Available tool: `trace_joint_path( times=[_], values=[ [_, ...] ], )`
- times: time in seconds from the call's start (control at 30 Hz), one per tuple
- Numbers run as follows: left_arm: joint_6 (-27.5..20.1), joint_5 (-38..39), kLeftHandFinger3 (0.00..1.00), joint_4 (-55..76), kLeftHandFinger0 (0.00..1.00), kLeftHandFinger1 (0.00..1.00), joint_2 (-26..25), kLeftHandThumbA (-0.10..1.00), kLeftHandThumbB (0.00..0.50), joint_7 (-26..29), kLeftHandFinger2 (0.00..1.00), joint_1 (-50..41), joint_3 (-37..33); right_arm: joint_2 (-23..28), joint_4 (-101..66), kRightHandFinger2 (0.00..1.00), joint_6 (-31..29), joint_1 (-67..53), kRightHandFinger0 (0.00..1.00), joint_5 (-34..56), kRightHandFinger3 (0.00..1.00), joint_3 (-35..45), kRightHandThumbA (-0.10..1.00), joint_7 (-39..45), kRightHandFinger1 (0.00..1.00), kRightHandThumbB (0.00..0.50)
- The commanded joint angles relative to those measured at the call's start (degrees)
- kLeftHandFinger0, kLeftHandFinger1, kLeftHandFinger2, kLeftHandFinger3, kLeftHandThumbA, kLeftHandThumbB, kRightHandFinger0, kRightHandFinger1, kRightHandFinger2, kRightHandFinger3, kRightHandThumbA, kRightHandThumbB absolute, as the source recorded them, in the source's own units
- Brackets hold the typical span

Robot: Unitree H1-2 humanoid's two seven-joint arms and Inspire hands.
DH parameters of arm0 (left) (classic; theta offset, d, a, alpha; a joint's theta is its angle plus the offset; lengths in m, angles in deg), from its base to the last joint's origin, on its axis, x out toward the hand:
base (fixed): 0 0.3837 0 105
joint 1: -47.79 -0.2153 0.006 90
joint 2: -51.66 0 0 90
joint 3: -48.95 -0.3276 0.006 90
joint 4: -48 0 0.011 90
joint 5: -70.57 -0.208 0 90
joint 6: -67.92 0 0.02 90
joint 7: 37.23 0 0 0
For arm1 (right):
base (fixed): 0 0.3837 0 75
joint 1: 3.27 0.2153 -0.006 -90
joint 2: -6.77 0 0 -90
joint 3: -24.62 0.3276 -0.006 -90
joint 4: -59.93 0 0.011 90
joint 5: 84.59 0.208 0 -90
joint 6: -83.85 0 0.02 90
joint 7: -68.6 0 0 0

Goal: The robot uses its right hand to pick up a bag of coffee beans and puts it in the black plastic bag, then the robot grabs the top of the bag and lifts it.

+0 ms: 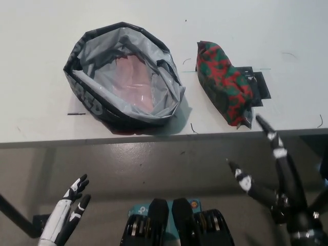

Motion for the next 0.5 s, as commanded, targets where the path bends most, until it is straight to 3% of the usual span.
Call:
trace_joint_path(
  times=[0.0, 0.1, 0.23, 0.37, 0.47],
  values=[
    [-5.2, -0.4, 1.0, 3.1, 1.0, 1.0, -0.9, 0.98, 0.198, 0.2, 1.0, -1.1, 0.6, 2.3, -12.9, 1.0, 20.6, 21.3, 1.0, -19.6, 1.0, 0.2, 0.9, 12.8, 1.0, 0.429],
    [-4.6, -0.6, 1.0, 3.3, 1.0, 1.0, -0.8, 0.97, 0.206, 0.1, 1.0, -1.3, 0.3, 5.0, -8.3, 1.0, 26.2, 30.2, 1.0, -22.8, 1.0, -0.5, 0.87, 16.8, 1.0, 0.412],
    [-4.8, -0.6, 1.0, 3.2, 1.0, 1.0, -1.0, 0.96, 0.226, -0.2, 1.0, -1.2, 0.2, 8.0, 0.6, 1.0, 33.0, 41.0, 1.0, -24.4, 1.0, -2.7, 0.92, 20.8, 1.0, 0.444],
    [-4.1, -1.0, 1.0, 3.6, 1.0, 1.0, -1.3, 0.93, 0.233, -0.7, 1.0, -1.1, -0.2, 8.5, 10.3, 1.0, 35.1, 48.2, 1.0, -24.2, 1.0, -2.6, 0.84, 24.0, 1.0, 0.439],
    [-3.5, -1.0, 1.0, 4.0, 1.0, 1.0, -1.3, 0.93, 0.248, -1.0, 1.0, -1.1, -0.4, 7.6, 19.0, 1.0, 35.1, 52.6, 1.0, -25.1, 1.0, -1.7, 0.82, 25.7, 1.0, 0.463]
  ],
)
